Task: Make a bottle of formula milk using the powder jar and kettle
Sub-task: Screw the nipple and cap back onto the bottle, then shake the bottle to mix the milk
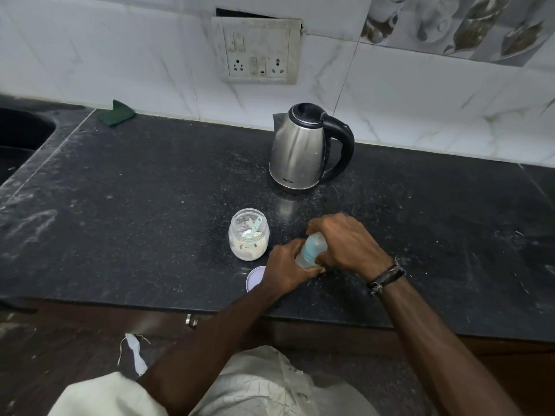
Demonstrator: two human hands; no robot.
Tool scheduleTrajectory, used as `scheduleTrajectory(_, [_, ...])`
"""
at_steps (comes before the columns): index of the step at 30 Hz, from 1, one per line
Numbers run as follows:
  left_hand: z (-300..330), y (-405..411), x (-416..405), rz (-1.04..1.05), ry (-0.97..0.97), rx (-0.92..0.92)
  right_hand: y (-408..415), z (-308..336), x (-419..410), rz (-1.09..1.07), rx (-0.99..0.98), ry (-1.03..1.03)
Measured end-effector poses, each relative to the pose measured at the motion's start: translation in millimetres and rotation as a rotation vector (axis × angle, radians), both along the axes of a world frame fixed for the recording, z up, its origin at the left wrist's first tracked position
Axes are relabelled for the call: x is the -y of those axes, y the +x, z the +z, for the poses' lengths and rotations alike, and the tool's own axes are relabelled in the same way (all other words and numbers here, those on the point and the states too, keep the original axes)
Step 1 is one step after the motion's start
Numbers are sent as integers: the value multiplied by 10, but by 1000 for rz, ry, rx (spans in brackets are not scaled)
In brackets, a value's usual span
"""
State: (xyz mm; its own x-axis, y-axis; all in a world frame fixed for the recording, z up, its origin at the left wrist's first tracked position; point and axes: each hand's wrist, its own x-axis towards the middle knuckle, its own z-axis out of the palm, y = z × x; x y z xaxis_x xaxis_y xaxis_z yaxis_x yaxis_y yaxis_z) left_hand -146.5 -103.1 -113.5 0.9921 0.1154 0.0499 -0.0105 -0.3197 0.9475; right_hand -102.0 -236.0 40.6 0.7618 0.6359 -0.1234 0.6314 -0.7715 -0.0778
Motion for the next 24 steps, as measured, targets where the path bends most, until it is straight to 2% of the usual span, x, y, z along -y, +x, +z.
scheduleTrajectory(6, [-23, 1, 34, 42, 59, 39, 26, -31, 35, -47, -63, 98])
scheduleTrajectory(13, [43, -41, 41, 34, 22, 27, -48, -154, 60, -90, -20, 151])
scheduleTrajectory(18, [116, -76, -9, -75, -55, -10, -77, -418, 268, -173, -192, 433])
scheduleTrajectory(22, [153, -172, -113, -99, 42, 38, -177, -611, 344, -308, -335, 580])
scheduleTrajectory(24, [202, -303, -184, -98, 111, 139, -207, -682, 349, -341, -372, 651])
